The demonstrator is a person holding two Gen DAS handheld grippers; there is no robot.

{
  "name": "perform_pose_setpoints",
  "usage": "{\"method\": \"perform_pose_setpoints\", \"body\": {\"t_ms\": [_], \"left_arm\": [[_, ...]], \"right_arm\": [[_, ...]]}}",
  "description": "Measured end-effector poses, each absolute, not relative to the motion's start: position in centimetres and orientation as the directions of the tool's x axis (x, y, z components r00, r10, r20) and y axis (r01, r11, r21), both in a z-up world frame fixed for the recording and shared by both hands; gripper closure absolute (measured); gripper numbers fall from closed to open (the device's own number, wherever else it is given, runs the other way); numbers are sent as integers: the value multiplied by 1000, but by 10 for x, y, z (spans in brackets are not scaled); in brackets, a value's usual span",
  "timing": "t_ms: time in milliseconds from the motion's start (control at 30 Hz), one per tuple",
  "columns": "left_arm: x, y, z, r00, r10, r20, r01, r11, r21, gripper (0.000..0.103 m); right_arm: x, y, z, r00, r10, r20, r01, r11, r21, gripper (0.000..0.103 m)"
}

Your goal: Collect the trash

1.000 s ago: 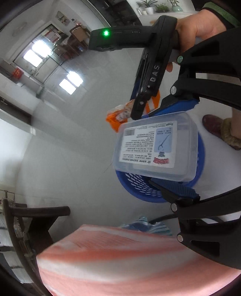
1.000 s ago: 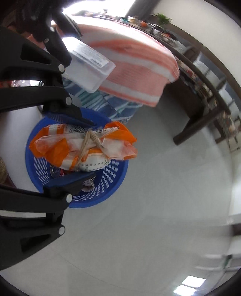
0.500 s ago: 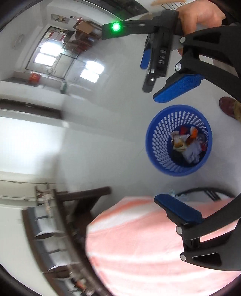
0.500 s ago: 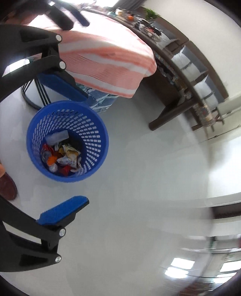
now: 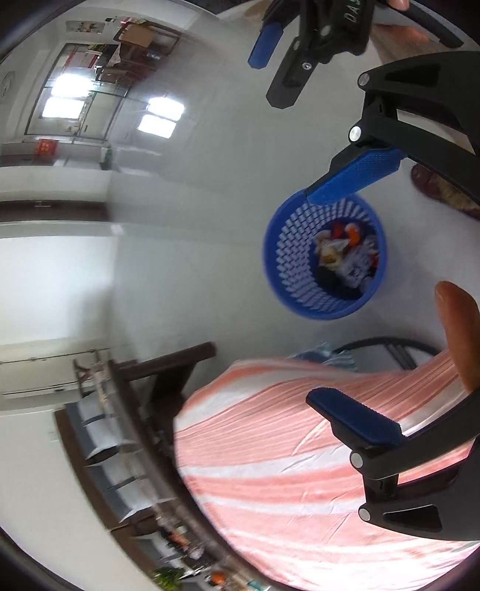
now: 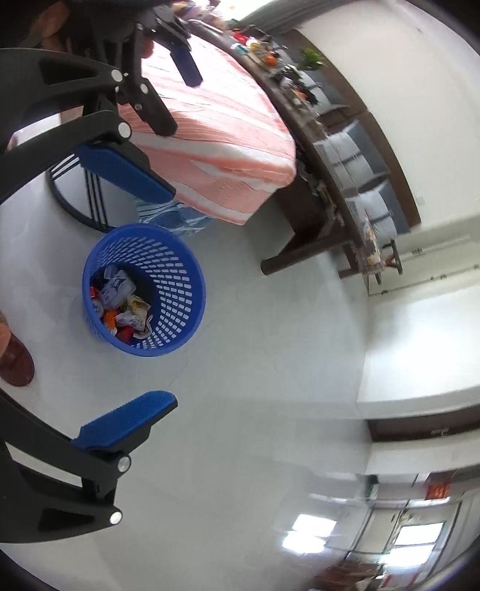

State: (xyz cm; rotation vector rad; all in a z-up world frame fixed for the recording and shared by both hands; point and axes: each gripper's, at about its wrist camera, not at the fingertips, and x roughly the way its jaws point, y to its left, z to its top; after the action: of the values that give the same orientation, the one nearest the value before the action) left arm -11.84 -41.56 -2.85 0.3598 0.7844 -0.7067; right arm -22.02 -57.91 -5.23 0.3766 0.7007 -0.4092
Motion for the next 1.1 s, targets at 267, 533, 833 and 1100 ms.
{"method": "perform_pose_setpoints", "body": {"t_ms": [267, 533, 833, 1100], "left_arm": [[-118, -422, -42, 454, -409, -791, 701, 712, 34, 5], [-114, -427, -56, 429, -390, -815, 696, 717, 23, 5], [-111, -432, -62, 411, -380, -829, 690, 724, 10, 5], [-110, -432, -63, 404, -378, -833, 687, 726, 4, 5]], "right_arm": [[-215, -574, -64, 620, -248, -744, 499, 857, 131, 5], [-212, -571, -81, 548, -190, -815, 503, 853, 139, 5], [-212, -570, -83, 540, -167, -825, 495, 856, 151, 5], [-212, -569, -82, 539, -165, -826, 496, 855, 153, 5]]}}
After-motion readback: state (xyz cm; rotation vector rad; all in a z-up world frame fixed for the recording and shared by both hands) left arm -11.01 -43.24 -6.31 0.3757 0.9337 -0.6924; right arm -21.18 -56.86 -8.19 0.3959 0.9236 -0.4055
